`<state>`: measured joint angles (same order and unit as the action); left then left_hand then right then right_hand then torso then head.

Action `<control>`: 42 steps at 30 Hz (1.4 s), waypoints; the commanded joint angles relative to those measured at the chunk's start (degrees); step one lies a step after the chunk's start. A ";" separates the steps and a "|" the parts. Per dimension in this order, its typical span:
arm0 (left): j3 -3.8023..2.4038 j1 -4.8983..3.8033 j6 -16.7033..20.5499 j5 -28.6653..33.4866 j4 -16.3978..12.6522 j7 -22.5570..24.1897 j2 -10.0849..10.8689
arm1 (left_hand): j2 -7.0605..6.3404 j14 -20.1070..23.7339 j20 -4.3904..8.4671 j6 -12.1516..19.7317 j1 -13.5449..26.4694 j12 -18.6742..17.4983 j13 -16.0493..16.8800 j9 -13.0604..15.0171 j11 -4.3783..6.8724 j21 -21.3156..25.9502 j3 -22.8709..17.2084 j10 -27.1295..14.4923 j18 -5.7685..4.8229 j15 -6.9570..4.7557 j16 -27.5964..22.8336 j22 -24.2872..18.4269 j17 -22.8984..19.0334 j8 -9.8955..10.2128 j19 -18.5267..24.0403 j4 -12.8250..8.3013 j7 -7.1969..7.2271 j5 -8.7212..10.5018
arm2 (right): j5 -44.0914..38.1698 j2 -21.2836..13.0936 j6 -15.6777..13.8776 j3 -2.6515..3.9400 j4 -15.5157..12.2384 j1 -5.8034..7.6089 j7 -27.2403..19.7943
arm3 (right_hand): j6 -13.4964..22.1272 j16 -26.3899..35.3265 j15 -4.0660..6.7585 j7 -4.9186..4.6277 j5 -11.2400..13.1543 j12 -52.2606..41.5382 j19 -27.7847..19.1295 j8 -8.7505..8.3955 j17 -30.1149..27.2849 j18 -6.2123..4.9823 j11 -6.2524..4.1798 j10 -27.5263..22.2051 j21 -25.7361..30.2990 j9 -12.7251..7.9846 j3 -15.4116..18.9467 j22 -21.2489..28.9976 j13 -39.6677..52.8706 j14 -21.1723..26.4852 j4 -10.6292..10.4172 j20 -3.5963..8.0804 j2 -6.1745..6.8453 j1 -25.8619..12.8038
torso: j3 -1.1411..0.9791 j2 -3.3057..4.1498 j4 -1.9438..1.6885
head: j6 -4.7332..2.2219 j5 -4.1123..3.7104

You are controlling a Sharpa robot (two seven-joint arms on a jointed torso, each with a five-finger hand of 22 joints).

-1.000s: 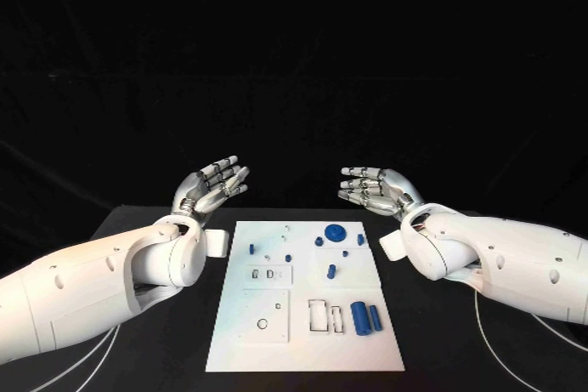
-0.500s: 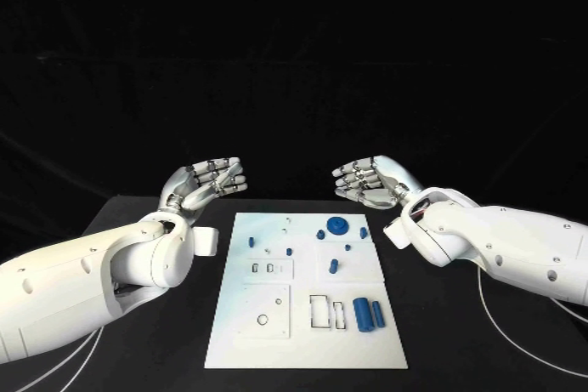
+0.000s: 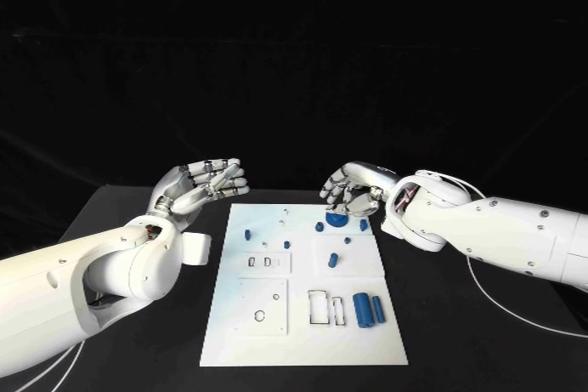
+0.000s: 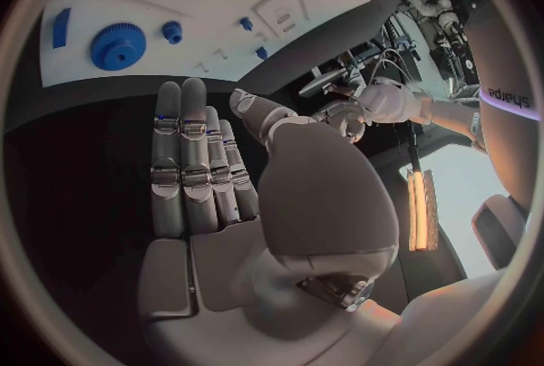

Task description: Assemble the parts on the task board

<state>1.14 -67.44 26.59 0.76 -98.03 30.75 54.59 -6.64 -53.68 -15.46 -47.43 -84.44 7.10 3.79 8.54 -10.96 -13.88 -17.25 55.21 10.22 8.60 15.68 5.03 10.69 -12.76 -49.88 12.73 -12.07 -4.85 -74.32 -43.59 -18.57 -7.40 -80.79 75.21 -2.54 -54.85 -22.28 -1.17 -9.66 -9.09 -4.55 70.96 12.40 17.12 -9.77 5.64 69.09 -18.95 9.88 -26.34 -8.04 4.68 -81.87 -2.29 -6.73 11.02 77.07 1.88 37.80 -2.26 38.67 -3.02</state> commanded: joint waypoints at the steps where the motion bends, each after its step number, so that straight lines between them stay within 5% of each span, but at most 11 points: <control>1: -0.13 -0.47 -2.29 -0.66 -0.86 -0.28 0.22 | -0.58 -0.35 0.15 -0.36 0.02 -0.16 0.01 0.03 0.00 -0.24 -0.28 0.37 0.41 -0.02 0.08 -0.03 0.13 -0.12 -0.60 -0.02 -1.80 0.24 | -13.08 0.65 5.40 0.06 0.55 0.39 6.55 | 0.16 -6.35 1.13 1.05 -0.03 0.41 3.47 -0.38 5.45 -0.54 -0.85 1.76 -3.36 0.34 0.33 -2.08 0.46 -3.07 -0.64 1.78 0.81 -0.20 | 0.25 1.22 -0.33 | 0.35 -0.40; 6: -0.16 -0.75 -2.45 -0.69 -1.23 -0.42 0.39 | -0.67 -0.31 0.19 -0.26 0.08 -0.32 -0.03 -0.02 -0.08 -0.26 -0.33 0.26 0.40 0.01 0.01 -0.05 0.15 -0.02 -0.69 -0.06 -1.90 0.24 | -16.32 1.62 6.66 0.07 1.46 0.83 8.11 | -0.59 -14.55 1.04 0.86 -0.29 0.64 6.53 -0.18 11.82 -0.37 -0.63 -0.86 -8.08 1.36 -0.20 -5.38 0.22 -3.39 -1.84 2.08 1.33 -0.34 | 0.43 2.08 -0.53 | 0.12 -0.82; 7: -0.17 -0.79 -2.48 -0.70 -1.27 -0.45 0.39 | -0.67 -0.31 0.19 -0.26 0.08 -0.32 -0.03 -0.02 -0.08 -0.26 -0.33 0.26 0.40 0.01 0.01 -0.05 0.15 -0.02 -0.69 -0.06 -1.90 0.24 | -16.95 1.79 6.85 0.07 1.58 0.88 8.36 | -0.39 -21.24 1.17 0.88 -0.77 0.62 8.76 -0.31 17.64 0.51 -0.76 -0.90 -15.63 1.63 -0.52 -13.56 0.33 -4.24 -2.25 2.29 1.47 -0.40 | 0.49 2.27 -0.58 | -0.02 -0.92; 8: -0.17 -0.82 -2.51 -0.70 -1.31 -0.51 0.38 | -0.67 -0.31 0.19 -0.26 0.08 -0.32 -0.03 -0.02 -0.08 -0.26 -0.33 0.26 0.40 0.01 0.01 -0.05 0.15 -0.02 -0.69 -0.06 -1.90 0.24 | -17.74 2.01 7.07 0.07 1.69 0.94 8.65 | -0.38 -34.57 0.87 0.60 -1.32 0.65 9.98 -0.30 30.69 2.01 -0.76 -1.52 -26.22 2.33 -1.16 -25.49 0.45 -4.42 -2.81 2.31 2.15 -0.29 | 0.52 2.55 -0.61 | -0.14 -0.96; 10: -0.17 -0.85 -2.55 -0.70 -1.32 -0.62 0.31 | -0.69 -0.29 0.20 -0.22 0.12 -0.40 -0.04 -0.03 -0.11 -0.26 -0.36 0.22 0.39 0.03 -0.01 -0.07 0.16 0.03 -0.73 -0.07 -1.95 0.24 | -18.42 2.27 7.25 0.06 1.85 0.99 8.91 | -0.24 -44.64 0.79 0.71 -1.42 0.61 11.13 -0.31 41.21 3.48 -0.40 -1.90 -36.77 2.97 -1.64 -37.82 0.59 -4.67 -3.30 2.25 2.57 -0.22 | 0.55 2.84 -0.64 | -0.17 -1.04; 12: -0.18 -0.87 -2.62 -0.71 -1.31 -0.73 0.24 | -0.72 -0.27 0.21 -0.18 0.16 -0.47 -0.05 -0.05 -0.15 -0.27 -0.37 0.17 0.39 0.06 -0.04 -0.08 0.17 0.07 -0.76 -0.08 -2.00 0.24 | -18.87 2.55 7.30 0.05 2.09 1.00 9.04 | -0.22 -50.13 0.74 0.57 -1.69 0.59 11.65 -0.21 46.87 4.54 -0.29 -2.04 -44.52 3.69 -2.12 -46.95 0.75 -4.59 -3.74 1.98 2.76 -0.12 | 0.54 3.14 -0.72 | -0.17 -1.12; 15: -0.18 -0.88 -2.71 -0.71 -1.34 -0.86 0.24 | -0.72 -0.27 0.21 -0.18 0.16 -0.47 -0.05 -0.05 -0.15 -0.27 -0.37 0.17 0.39 0.06 -0.04 -0.08 0.17 0.07 -0.76 -0.08 -2.00 0.24 | -19.25 2.96 7.39 0.04 2.47 0.97 9.15 | -0.10 -53.71 0.60 0.33 -1.70 0.63 11.85 -0.17 50.65 5.11 -0.10 -2.40 -49.62 4.33 -2.42 -53.00 0.82 -4.75 -4.10 1.69 2.92 -0.13 | 0.51 3.38 -0.70 | -0.13 -1.14; 29: -0.18 -0.90 -3.01 -0.71 -1.87 -1.19 0.44 | -0.76 -0.23 0.22 -0.13 0.22 -0.55 -0.06 -0.08 -0.19 -0.27 -0.39 0.12 0.38 0.09 -0.08 -0.09 0.18 0.12 -0.79 -0.08 -2.05 0.25 | -20.16 4.26 8.38 -0.09 3.64 0.30 9.15 | -0.10 -56.85 0.30 0.20 -1.79 0.62 12.39 -0.03 53.68 5.82 0.12 -3.30 -55.52 5.34 -2.75 -60.22 0.89 -4.93 -4.24 0.92 2.92 0.20 | 0.27 3.96 -1.37 | 0.12 -1.64; 42: -0.21 -0.95 -3.06 -0.71 -1.98 -1.46 0.69 | -0.88 -0.13 0.24 0.03 0.42 -0.79 -0.08 -0.14 -0.32 -0.26 -0.40 -0.04 0.36 0.17 -0.19 -0.15 0.22 0.27 -0.88 -0.10 -2.22 0.27 | -19.92 5.10 9.40 -0.18 4.34 -0.55 8.82 | -0.11 -57.67 0.22 0.12 -1.76 0.70 12.90 0.02 54.35 6.17 0.21 -3.52 -57.70 5.73 -2.84 -62.98 0.91 -4.98 -4.36 0.75 2.94 0.14 | 0.37 4.29 -1.63 | 0.22 -1.50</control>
<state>1.01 -68.29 24.66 0.39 -99.78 29.16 55.29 -6.98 -53.66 -15.37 -47.42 -84.10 6.60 3.78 8.47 -10.97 -13.87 -17.40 55.20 10.21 8.61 15.68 4.95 10.84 -12.76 -50.38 12.57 -12.06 -4.85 -93.33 -38.59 -10.62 -7.56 -76.52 74.74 6.14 -54.97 -79.71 -0.50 -9.10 -10.64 -3.76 83.42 12.39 71.41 -4.39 5.85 65.90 -76.45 15.55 -29.01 -70.96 5.56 -84.14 -6.33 -5.95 13.44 77.07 2.19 42.02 -3.82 38.78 -4.58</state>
